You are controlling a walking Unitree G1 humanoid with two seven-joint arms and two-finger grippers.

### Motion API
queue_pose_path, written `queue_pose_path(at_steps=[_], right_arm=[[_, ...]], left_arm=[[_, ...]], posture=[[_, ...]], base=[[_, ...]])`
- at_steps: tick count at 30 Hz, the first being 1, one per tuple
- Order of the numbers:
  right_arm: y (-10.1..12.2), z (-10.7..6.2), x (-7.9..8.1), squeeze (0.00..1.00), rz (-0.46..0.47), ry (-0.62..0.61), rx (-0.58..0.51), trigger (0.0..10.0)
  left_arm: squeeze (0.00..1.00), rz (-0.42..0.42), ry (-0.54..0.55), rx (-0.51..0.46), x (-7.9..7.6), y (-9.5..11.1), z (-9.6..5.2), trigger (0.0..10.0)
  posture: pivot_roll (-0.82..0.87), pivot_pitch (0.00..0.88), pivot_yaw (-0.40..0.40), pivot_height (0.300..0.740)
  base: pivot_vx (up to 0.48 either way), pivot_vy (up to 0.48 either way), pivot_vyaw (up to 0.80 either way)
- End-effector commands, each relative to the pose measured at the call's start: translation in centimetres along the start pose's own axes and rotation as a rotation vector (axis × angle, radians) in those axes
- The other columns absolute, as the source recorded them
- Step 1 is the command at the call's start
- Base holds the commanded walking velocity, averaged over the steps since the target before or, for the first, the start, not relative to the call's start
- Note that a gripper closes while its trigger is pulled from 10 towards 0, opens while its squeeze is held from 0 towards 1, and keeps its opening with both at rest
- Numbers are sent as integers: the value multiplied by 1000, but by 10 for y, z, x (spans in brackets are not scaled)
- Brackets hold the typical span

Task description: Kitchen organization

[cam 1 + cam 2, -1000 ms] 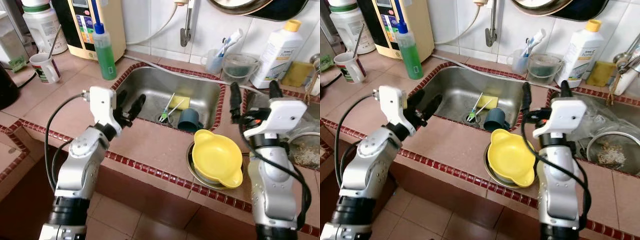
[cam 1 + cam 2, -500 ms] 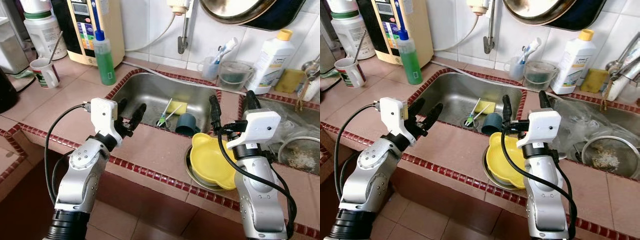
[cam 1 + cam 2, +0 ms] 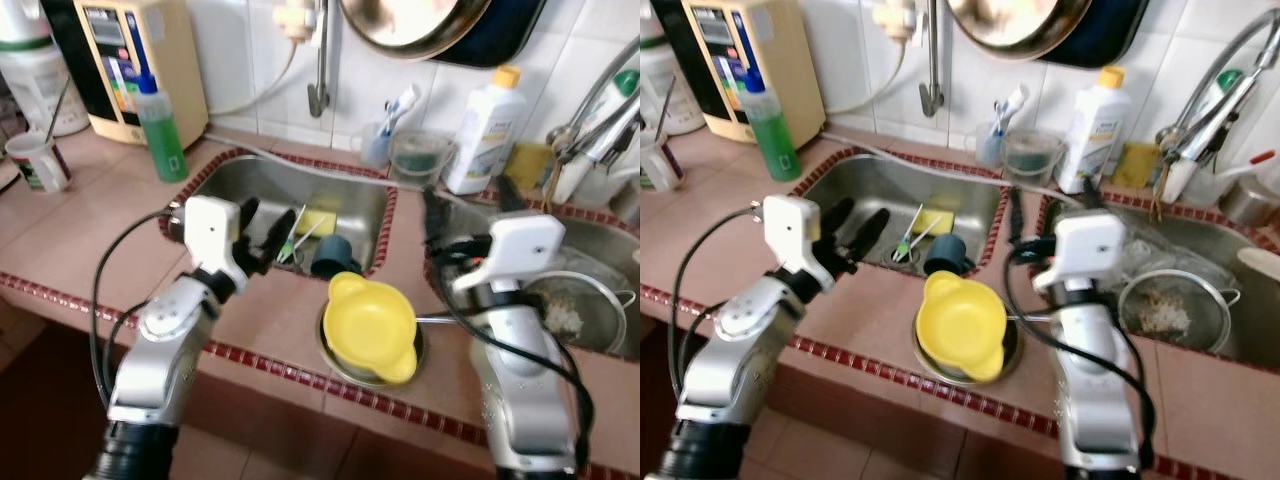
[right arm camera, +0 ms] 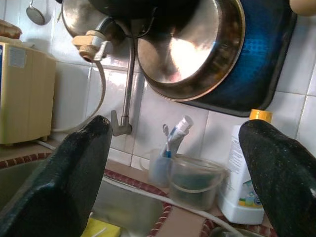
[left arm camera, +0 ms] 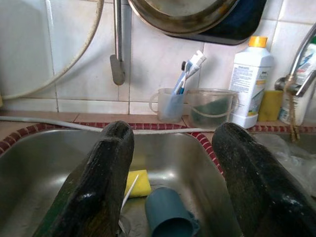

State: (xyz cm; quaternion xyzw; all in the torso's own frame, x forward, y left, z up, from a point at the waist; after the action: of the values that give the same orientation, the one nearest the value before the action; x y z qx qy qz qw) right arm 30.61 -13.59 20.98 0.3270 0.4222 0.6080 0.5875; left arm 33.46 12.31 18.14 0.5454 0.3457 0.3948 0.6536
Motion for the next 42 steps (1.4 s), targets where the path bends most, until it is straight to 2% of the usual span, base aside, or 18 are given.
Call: queue_pose_path(at_steps=[1, 4, 7, 10, 19, 25, 32, 34, 38, 42], right_arm=[[-2, -1, -8, 0, -17, -22, 11, 10000], [-2, -1, -8, 0, -15, -23, 11, 10000], [-2, -2, -8, 0, -16, -22, 12, 10000], [-3, -6, -7, 0, -8, -3, 22, 10000], [-4, -25, 0, 0, 2, 88, 56, 10000], [-4, -38, 4, 0, 7, 141, 87, 10000], [-1, -46, 7, 0, 14, 185, 99, 10000], [1, -51, 10, 0, 21, 223, 105, 10000], [2, -53, 12, 0, 29, 246, 109, 10000], [2, -56, 14, 0, 35, 259, 114, 10000]], left_arm=[[0, -4, -19, -8, -7, 3, 2, 10000], [0, -3, -16, -6, -7, 4, 2, 10000], [0, -38, -3, 16, -5, 1, 2, 10000], [0, 37, 3, 73, -1, -2, 1, 10000], [0, 95, -58, 161, 4, 0, -9, 10000], [0, 125, -135, 211, 2, 5, -18, 10000], [0, 66, -254, 268, -8, 7, -27, 10000], [0, 27, -322, 288, -13, 11, -32, 10000], [0, 16, -356, 316, -14, 12, -35, 10000], [0, 12, -398, 400, -14, 7, -42, 10000]], posture=[[-149, 1, 3, 740], [-148, 7, 3, 740], [-149, 11, 2, 740], [-155, 20, 2, 740], [-162, 32, 6, 740], [-165, 40, 6, 740], [-166, 42, 9, 740], [-166, 42, 9, 740], [-164, 38, 7, 740], [-163, 31, 5, 740]], base=[[0, -480, 0], [0, -400, 0], [0, 0, 0], [0, 0, 0], [0, 0, 0], [0, 0, 0], [0, 0, 0], [0, 0, 0], [0, 0, 0], [0, 0, 0]])
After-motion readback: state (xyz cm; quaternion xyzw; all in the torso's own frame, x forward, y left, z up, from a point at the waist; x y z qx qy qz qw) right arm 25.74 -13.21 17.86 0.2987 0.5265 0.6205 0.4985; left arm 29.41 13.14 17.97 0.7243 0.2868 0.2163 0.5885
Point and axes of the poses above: a point about 5 cm out from each wrist's last joint towards the gripper, its own z axis pointing out of the wrist towards the gripper, its own y axis along the axis of the wrist's last joint, x = y × z, the point moved 3 cm from there along z, pointing out of the wrist towards the gripper, and after that the axes turned 1 degree about z, right-handed, at the moved point
